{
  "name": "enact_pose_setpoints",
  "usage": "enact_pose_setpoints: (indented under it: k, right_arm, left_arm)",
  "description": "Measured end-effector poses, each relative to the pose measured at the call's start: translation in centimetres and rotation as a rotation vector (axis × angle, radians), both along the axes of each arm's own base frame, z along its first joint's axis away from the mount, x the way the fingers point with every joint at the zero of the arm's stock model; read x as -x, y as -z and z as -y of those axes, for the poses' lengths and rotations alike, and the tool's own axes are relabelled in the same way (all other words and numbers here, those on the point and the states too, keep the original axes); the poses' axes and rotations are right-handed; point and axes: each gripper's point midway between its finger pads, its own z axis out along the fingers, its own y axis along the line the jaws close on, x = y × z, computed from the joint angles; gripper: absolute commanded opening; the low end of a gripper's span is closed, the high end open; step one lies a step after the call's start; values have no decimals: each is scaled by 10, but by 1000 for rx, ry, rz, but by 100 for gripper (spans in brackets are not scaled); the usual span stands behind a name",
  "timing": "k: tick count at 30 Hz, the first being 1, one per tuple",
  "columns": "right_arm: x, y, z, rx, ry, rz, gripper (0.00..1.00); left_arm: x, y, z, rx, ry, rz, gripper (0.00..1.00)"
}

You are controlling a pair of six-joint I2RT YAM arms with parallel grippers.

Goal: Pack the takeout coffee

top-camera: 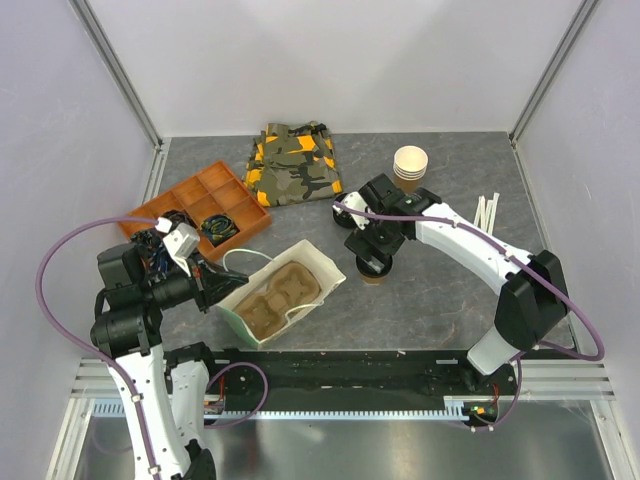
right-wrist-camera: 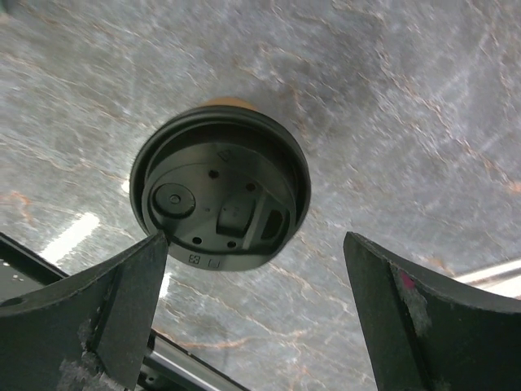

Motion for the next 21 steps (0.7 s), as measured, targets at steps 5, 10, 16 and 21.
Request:
enact_pose_setpoints:
  k: [5, 10, 16, 21]
  right_arm:
    - [2, 2, -7, -36, -8, -13, 98]
    - [4, 2, -12, -60, -14, -24, 98]
    - [7, 3, -14, -74, -17, -42, 98]
    - [7, -7, -16, -82, -14, -40, 98]
  left_arm:
    - [3, -1, 1, -7, 10, 22, 2]
    - [4, -1, 2, -8, 14, 22, 2]
    - [4, 0, 1, -10, 10, 18, 2]
    - [2, 0, 1, -9, 9, 8, 2]
